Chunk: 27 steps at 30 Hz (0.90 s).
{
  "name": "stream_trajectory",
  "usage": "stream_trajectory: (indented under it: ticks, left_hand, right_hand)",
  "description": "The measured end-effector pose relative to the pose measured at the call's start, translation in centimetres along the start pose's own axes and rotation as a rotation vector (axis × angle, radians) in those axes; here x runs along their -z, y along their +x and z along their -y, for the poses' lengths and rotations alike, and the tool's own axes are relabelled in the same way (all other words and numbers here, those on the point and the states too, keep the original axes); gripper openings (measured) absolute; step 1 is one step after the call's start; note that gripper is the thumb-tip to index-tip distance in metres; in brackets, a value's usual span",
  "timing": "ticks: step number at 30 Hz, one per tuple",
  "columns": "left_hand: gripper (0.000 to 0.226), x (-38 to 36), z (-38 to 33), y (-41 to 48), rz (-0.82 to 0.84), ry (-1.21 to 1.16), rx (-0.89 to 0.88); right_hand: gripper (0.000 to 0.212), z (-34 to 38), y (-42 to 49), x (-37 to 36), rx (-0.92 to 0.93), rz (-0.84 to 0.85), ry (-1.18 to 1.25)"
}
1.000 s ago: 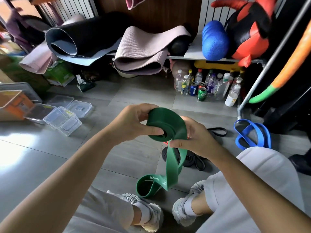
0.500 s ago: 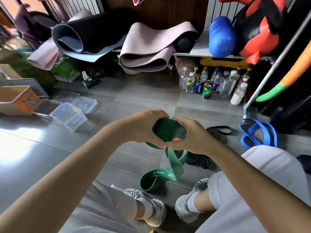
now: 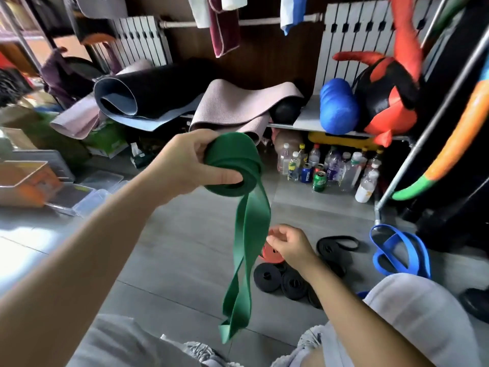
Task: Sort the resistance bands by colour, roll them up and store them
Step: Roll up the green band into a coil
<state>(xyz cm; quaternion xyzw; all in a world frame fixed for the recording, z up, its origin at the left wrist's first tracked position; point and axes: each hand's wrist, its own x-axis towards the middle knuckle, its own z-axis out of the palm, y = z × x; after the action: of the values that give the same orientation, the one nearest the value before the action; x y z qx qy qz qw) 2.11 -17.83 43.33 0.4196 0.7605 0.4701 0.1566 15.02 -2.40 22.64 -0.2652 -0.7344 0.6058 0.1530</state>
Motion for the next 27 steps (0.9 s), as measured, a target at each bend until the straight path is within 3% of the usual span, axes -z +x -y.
stream_trajectory:
  ticks: [2,3,6,9,13,17,20,21,25,27]
  left_hand:
    - [0.042,1.4,-1.1,0.4,-0.050,-0.028,-0.029]
    - [0.041,2.1,-1.6,0.5,-0.050,-0.039,-0.040]
    - [0.049,3.5,-2.6,0.6,0.023,-0.006,-0.063]
    - [0.052,3.8,-3.2,0.5,0.111,0.053,-0.092]
    - [0.044,4.2,-2.9,0.6,0.125,0.120,-0.101]
    - [0.044,3.8,-1.5,1.3,0.115,0.182,-0.069]
    - [0.050,2.6,-1.3,1.8,0.146,0.241,-0.062]
    - [0.049,2.4,-1.5,1.9,0.158,0.245,-0.056]
    - [0.059,2.7,-2.3,2.3,0.134,0.236,-0.040]
    - [0.060,3.3,-2.4,2.5,0.113,0.225,-0.038]
  right_hand:
    - [0.008,0.5,0.8,0.2,-0.041,0.012,0.147]
    - [0.017,0.9,1.5,0.3,-0.045,0.019,0.170]
    - [0.041,2.9,3.3,0.0,0.002,0.080,0.167]
    - [0.045,5.0,5.2,-0.7,0.067,0.169,0.096]
    - [0.006,6.5,5.9,0.7,0.081,0.141,-0.032]
    - [0.035,5.7,5.2,2.6,0.048,0.133,0.007]
    - [0.088,6.4,4.8,2.1,0.107,0.214,0.113]
    - [0.089,7.0,4.7,1.7,0.136,0.242,0.151]
    - [0.047,8.8,4.5,1.3,0.180,0.265,0.204]
    - [0.068,9.2,4.4,1.8,0.201,0.220,0.218]
